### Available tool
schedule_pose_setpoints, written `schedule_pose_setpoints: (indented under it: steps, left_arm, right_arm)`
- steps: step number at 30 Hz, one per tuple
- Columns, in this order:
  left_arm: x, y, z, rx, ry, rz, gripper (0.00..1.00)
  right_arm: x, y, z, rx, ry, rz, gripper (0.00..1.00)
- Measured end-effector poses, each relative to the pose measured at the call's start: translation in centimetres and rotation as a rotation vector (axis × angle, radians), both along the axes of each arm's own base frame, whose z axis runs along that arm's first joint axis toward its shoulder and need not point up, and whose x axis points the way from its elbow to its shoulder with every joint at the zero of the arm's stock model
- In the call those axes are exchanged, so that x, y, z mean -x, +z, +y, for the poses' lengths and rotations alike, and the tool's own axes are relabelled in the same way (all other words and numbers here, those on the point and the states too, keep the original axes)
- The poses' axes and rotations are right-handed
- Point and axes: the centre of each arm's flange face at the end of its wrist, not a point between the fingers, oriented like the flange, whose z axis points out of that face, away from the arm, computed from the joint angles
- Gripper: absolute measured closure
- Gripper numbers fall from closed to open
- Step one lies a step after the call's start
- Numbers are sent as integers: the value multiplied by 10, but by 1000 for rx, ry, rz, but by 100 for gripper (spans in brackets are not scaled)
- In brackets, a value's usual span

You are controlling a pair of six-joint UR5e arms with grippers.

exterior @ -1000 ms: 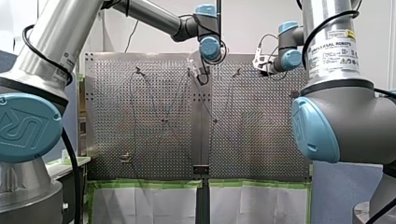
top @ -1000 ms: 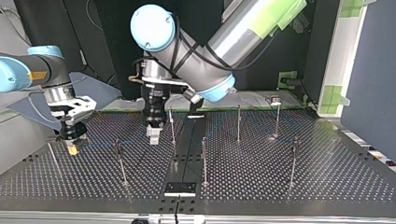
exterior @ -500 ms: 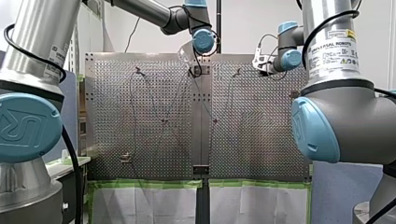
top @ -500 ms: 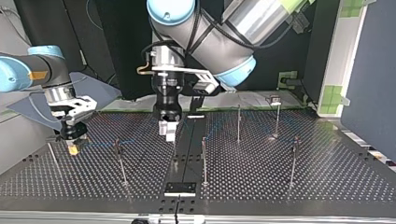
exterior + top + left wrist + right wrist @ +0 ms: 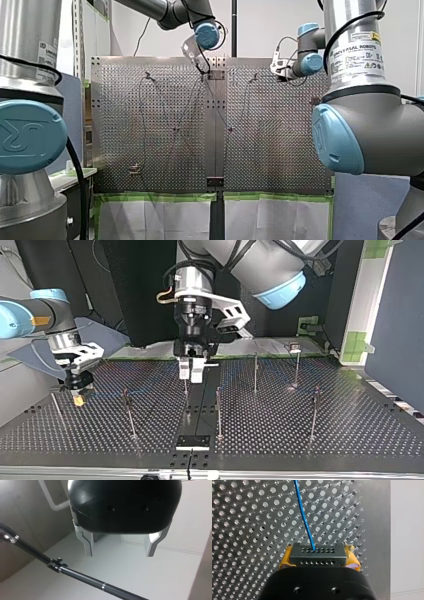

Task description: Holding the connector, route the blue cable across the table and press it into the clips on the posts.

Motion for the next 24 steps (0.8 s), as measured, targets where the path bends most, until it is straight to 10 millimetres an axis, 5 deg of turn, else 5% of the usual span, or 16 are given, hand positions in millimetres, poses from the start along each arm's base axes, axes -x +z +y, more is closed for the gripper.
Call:
schedule_pose_setpoints:
  steps: [8,24]
  left_arm:
    - [9,-11,11,-42,34,-27,0]
    - [-5,-127,-1,-123,76,77,0]
  right_arm:
    - [0,0,0,0,0,0,100]
    - [0,0,0,1,-1,3,100]
